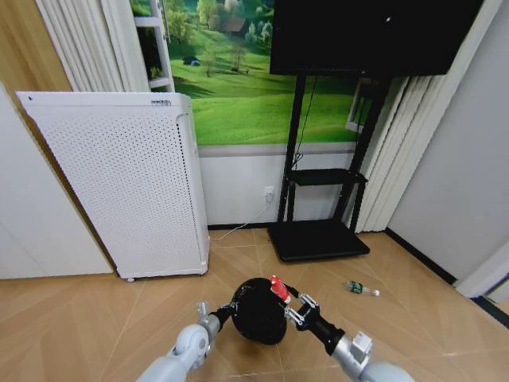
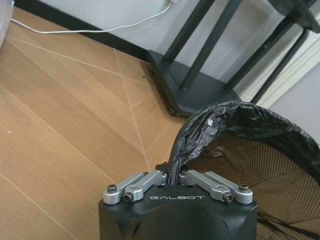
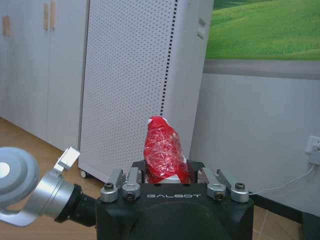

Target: Pick up the trash bin and place the garbage on the floor into it.

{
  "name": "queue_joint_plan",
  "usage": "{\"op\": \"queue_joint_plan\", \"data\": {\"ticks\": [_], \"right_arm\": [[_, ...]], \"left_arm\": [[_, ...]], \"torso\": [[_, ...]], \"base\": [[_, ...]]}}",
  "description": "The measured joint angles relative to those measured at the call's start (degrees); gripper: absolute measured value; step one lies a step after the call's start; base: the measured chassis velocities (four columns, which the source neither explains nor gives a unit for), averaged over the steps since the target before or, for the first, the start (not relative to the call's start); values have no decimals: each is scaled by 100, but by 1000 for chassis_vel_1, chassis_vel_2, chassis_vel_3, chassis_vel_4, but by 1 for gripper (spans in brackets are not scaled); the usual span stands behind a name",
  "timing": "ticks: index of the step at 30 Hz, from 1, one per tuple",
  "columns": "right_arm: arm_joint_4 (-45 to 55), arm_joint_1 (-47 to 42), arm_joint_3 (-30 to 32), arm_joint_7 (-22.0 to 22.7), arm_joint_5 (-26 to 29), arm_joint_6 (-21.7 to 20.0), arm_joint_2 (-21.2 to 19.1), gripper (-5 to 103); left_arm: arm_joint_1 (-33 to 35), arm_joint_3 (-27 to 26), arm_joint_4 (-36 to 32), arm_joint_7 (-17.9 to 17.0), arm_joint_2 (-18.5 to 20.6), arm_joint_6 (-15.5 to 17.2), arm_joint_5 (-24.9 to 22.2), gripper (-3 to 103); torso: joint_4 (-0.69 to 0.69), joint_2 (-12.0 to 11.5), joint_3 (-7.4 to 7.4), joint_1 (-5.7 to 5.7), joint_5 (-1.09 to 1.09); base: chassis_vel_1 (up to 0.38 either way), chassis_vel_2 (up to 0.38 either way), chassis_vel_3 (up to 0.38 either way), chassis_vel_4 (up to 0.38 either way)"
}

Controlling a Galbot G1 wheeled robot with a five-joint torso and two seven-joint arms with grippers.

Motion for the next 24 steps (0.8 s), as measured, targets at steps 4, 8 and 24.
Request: {"op": "queue_joint_plan", "data": {"ticks": [4,8,24], "right_arm": [[-192,-9,-182,-27,-314,127,34,44],[-362,71,-350,-77,-547,179,70,44],[-452,63,-893,-26,-941,511,84,60]], "left_arm": [[471,-159,-522,76,181,64,202,4],[1105,-473,-986,331,359,46,519,4],[1659,-955,-1389,301,302,-3,630,4]], "torso": [[0,0,0,0,-1],[1,0,0,0,-1],[1,0,0,0,-1]], "base": [[0,0,0,0],[0,0,0,0],[0,0,0,0]]}}
